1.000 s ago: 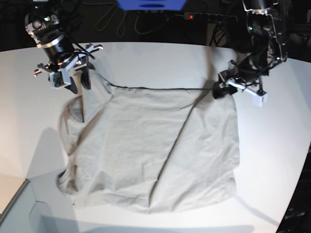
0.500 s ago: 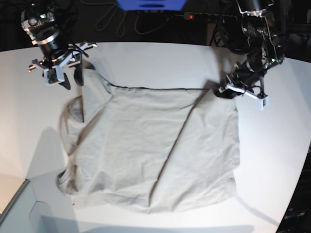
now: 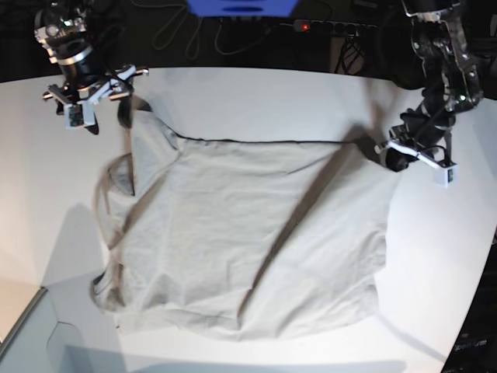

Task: Layout the t-shirt on the table in an organized manner, then fold the t-shirt properly
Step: 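Pull the shirt's shoulder corners apart with both grippers, then drag the held corners away from each other to flatten the shirt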

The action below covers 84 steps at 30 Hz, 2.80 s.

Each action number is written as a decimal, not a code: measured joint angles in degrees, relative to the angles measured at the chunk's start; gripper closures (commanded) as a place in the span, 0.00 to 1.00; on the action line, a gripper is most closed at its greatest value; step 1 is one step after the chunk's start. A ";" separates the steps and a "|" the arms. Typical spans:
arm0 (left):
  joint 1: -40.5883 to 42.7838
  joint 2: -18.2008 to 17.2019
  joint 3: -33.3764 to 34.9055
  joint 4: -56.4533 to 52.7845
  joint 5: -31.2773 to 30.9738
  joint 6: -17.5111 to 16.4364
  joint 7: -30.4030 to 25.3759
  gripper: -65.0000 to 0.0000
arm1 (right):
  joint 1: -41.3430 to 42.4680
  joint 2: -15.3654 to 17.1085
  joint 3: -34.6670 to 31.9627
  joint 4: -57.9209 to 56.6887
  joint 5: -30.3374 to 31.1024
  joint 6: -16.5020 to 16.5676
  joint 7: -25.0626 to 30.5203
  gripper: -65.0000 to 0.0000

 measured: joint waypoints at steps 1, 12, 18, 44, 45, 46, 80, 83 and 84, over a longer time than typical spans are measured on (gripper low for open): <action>0.33 -0.28 -0.52 0.02 -0.04 -0.07 0.35 1.00 | 0.11 -0.48 -0.68 -0.02 0.00 -0.02 0.02 0.37; -1.60 -2.84 -11.08 -0.66 0.33 -0.20 0.85 1.00 | 8.13 -0.90 -2.69 -11.50 0.11 0.02 -0.02 0.37; -2.08 -4.02 -11.19 -2.05 0.20 -0.22 0.55 1.00 | 9.38 -0.79 -2.08 -15.98 0.20 0.00 0.17 0.37; -3.65 -5.40 -11.23 -2.21 0.37 0.00 0.44 1.00 | 11.43 -4.09 -3.17 -22.29 0.22 -0.13 0.79 0.55; -3.58 -5.38 -11.23 -2.21 0.35 0.00 0.46 1.00 | 11.43 -4.09 -3.26 -22.36 0.24 -0.11 0.63 0.63; -3.48 -5.38 -11.23 -2.21 0.39 0.00 0.44 1.00 | 11.41 -4.09 -3.23 -22.40 0.22 -0.07 0.59 0.72; 5.75 -1.99 -12.26 2.51 -0.74 -0.83 0.83 1.00 | -11.08 -6.67 19.37 2.27 24.87 8.83 0.33 1.00; 7.52 -1.99 -14.56 5.70 -0.48 -0.48 0.17 1.00 | -12.07 -6.67 19.41 2.27 24.87 8.81 0.17 1.00; 8.15 -1.55 -14.78 6.43 0.02 -0.15 0.35 1.00 | -12.07 -6.75 19.41 2.27 24.90 8.81 0.28 1.00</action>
